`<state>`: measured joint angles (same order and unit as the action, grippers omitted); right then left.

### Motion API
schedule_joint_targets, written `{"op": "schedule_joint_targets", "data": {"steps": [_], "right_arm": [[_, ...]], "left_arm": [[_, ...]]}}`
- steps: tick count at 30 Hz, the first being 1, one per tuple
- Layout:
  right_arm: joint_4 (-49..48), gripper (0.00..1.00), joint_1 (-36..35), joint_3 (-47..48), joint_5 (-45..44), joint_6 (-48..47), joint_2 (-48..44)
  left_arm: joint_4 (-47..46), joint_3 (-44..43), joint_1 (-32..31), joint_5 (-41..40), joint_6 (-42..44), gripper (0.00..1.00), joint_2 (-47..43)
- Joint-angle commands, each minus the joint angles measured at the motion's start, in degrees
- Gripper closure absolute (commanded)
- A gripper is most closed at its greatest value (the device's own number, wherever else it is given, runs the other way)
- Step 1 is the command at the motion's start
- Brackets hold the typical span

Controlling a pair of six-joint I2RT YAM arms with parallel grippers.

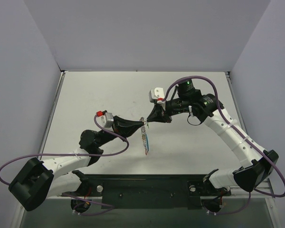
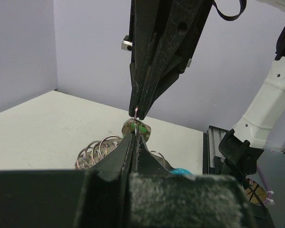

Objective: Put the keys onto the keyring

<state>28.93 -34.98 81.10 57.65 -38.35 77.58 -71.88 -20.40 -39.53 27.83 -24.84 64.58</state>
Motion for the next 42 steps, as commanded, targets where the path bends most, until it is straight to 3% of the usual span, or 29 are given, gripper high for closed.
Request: {"op": "schedule_joint_targets", "data": {"steps": [1,42], "right_arm": [[-0.01,1.0,-0.44,0.81,1.5,0.55,0.03],[-0.1,1.0,0.0,0.64,1.95,2.14,-1.29]], "left_arm": [[-16.63,-2.36,0.33,0.47,-0.47,1.0,-0.5],[-15.75,-1.48,0.59,-0.85,0.49,1.0,-0.68]]}}
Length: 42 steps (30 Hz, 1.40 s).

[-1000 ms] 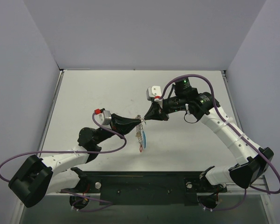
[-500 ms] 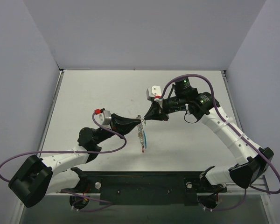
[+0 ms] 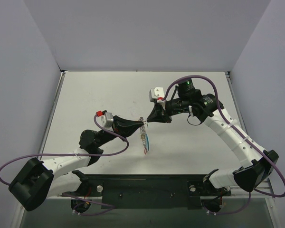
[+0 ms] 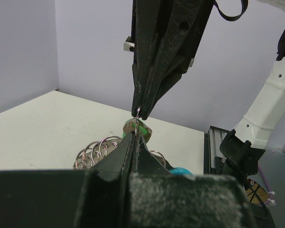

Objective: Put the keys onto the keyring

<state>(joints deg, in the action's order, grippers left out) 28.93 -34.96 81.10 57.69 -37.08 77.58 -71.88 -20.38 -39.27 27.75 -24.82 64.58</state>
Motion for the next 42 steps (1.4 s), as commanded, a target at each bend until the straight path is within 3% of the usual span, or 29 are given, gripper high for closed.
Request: {"op": "schedule_joint_targets", "data": {"steps": [1,42], "right_arm": [[-0.1,1.0,-0.02,0.73,1.72,0.87,-1.29],[-3.53,1.0,0.16,-0.77,0.67,3.86,-2.7]], "left_arm": [[-15.75,-1.5,0.33,-0.76,0.47,1.0,-0.77],[-14.08,-1.06,0.42,-2.0,1.88,1.0,-1.29]]}}
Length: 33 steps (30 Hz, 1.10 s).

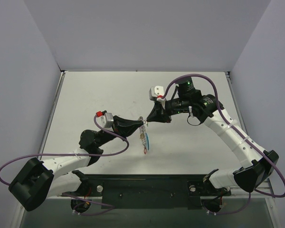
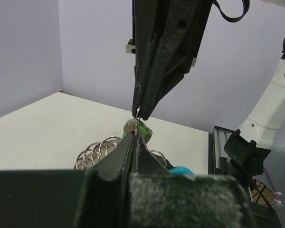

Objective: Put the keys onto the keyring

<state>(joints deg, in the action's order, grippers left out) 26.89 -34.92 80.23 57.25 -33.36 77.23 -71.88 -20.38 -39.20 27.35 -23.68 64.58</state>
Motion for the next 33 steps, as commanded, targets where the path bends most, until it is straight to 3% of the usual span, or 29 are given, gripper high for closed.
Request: {"op": "schedule_joint_targets", "data": {"steps": [1,33], "right_arm": [[-1.49,1.0,0.2,0.02,1.11,0.14,-2.26],[-4.31,1.0,0.02,-1.39,-0.21,2.51,-1.91]], "left_arm": [[-13.99,-1.06,0.35,-1.69,0.74,1.0,-1.3],[-14.78,-1.15,0.35,-0.64,0.39,1.0,-1.03]]}}
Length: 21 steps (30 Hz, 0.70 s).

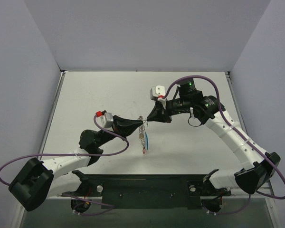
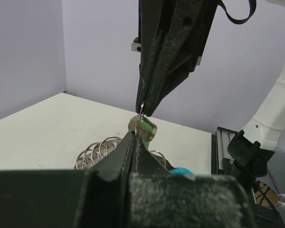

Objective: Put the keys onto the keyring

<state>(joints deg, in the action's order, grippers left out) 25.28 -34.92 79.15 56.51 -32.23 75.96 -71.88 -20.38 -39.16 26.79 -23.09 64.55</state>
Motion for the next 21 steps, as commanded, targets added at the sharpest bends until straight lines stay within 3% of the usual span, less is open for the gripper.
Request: {"op": "schedule_joint_targets", "data": {"steps": [1,21], "right_arm": [[-2.86,1.0,0.02,-0.4,0.53,1.38,-0.64],[-3.04,1.0,-0.41,-1.11,0.88,1.91,-0.47]], "left_arm": [[-14.87,-1.15,0.31,0.02,-0.11,1.0,-0.84],[-15.93,-1.24,0.4,0.28,-0.73,1.0,-0.48]]}}
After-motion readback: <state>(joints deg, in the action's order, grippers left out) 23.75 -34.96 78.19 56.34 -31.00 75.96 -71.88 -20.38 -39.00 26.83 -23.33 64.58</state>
